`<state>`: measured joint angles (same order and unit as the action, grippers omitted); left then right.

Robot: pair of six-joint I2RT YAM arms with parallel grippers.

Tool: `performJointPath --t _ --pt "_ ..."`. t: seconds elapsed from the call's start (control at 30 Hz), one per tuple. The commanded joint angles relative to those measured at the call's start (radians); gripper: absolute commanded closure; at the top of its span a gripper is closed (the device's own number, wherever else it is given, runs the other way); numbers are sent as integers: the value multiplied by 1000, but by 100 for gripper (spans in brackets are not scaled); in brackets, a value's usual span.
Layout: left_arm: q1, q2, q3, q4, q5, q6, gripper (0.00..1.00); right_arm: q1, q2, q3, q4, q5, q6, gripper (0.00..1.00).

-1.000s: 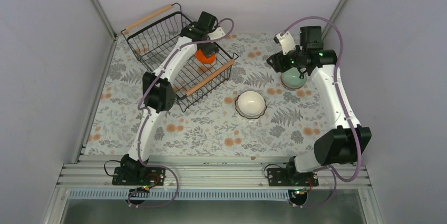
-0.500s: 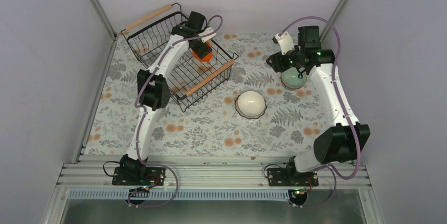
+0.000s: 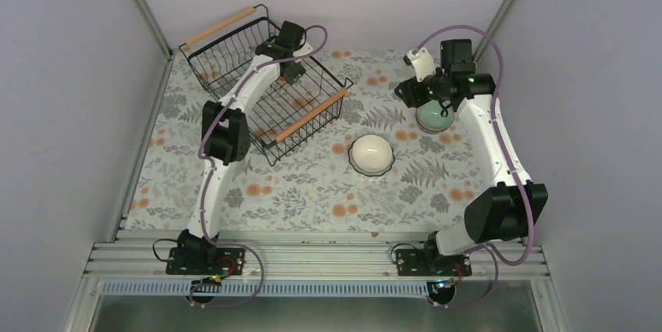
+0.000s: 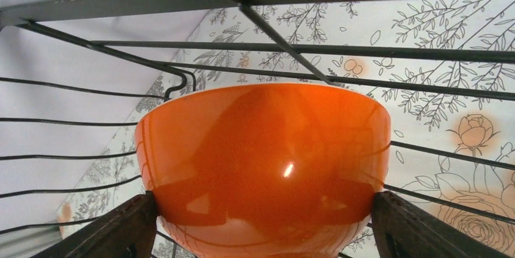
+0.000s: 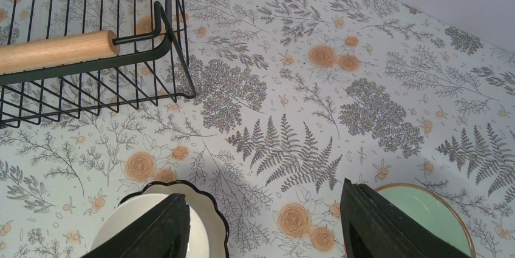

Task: Unload the bowls from the dish rack

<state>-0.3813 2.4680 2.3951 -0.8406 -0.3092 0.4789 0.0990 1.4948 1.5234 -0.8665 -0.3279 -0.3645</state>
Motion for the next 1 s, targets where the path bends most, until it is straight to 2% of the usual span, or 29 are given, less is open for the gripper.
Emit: performJointPath --t 0.0,0.13,0.37,0.57,0.7,0.77,0.9,0.97 --pt "24 -4 -11 -84 0 -15 17 9 -11 -9 21 0 14 39" --pt "41 14 6 -171 48 -34 23 9 -18 -17 20 5 10 39" --pt "51 -50 -81 -347 211 -63 23 10 -31 -17 11 7 5 39" --pt "50 -81 -167 -423 212 -88 23 9 -35 -8 8 -1 12 39" --pt "49 -131 -213 -425 157 -103 24 9 -45 -16 5 3 9 39" --pt "49 -182 -185 -439 184 -90 23 9 -54 -24 7 4 6 39" --pt "48 -229 1 -515 229 -65 18 9 -57 -44 13 8 0 39" --pt "48 -265 30 -515 245 -38 12 10 -55 -50 15 12 1 39"
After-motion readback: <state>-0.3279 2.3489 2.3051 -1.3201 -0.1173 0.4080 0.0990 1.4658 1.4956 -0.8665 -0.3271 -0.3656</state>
